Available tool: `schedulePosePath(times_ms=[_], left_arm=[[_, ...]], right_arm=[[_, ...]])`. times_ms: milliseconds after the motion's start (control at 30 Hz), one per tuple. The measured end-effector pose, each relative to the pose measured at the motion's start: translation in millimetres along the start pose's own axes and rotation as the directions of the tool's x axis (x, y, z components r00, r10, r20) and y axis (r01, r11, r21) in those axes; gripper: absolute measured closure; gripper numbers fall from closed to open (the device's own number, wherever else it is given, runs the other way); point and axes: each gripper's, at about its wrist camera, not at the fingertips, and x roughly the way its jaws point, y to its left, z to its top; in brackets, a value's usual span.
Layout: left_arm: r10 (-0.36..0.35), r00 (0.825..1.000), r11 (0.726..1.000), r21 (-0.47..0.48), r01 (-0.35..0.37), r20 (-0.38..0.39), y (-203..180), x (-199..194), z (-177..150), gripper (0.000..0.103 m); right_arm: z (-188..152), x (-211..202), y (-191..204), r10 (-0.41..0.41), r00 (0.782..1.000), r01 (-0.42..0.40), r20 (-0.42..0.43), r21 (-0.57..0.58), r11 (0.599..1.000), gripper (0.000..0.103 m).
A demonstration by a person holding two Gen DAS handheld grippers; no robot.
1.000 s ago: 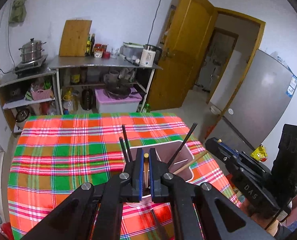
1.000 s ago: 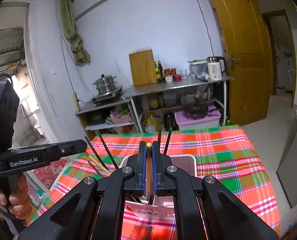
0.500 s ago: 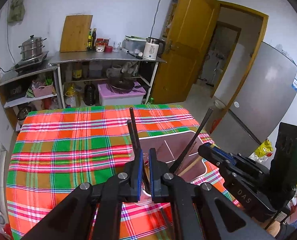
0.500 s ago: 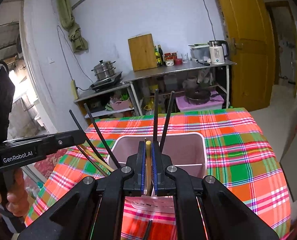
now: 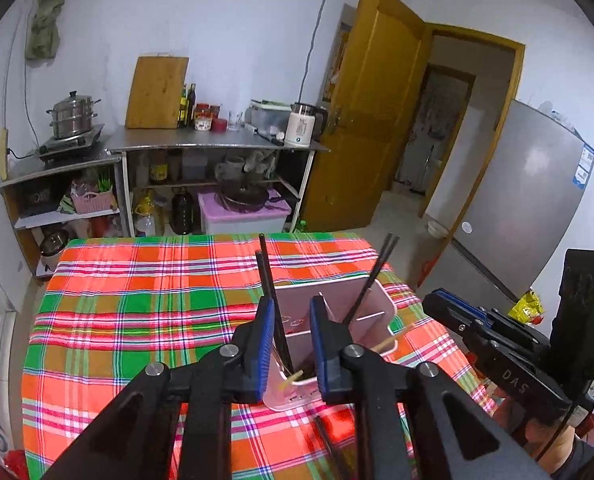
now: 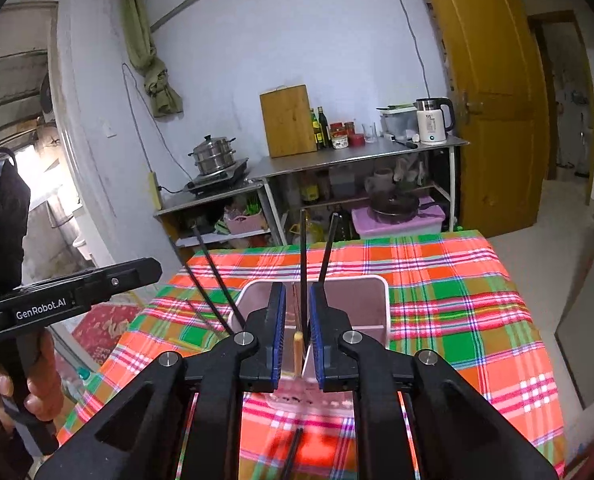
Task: Organize utensils
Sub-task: 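Lower the yellow chopsticks into the basket and open both grippers, then move both grippers back to the last black chopsticks on the cloth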
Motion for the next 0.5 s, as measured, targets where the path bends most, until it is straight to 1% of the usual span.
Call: schedulePosePath(times_ms=[100, 300, 500], left_arm=[[-0.008, 1.0, 1.0, -0.012, 0.008, 0.013, -2.8, -13.9, -11.8, 0.086], [-0.01, 0.999, 1.0, -0.016, 0.011, 0.034, -14.2, -41.3, -50.2, 0.086], [-0.005, 0.999, 1.0, -0.002, 0.005, 0.037, -23.1, -65.8, -90.3, 0.086]], right_arm=[[-6.4, -15.9, 1.4, 0.001, 1.0, -0.001, 0.004, -0.003, 1.0, 0.091], [-28.8, -49.0, 3.6, -0.007, 1.0, 0.007, 0.005, -0.012, 1.0, 0.091], [-56.8, -80.3, 1.2, -0.013, 1.0, 0.013, -0.01, 0.008, 1.0, 0.091]])
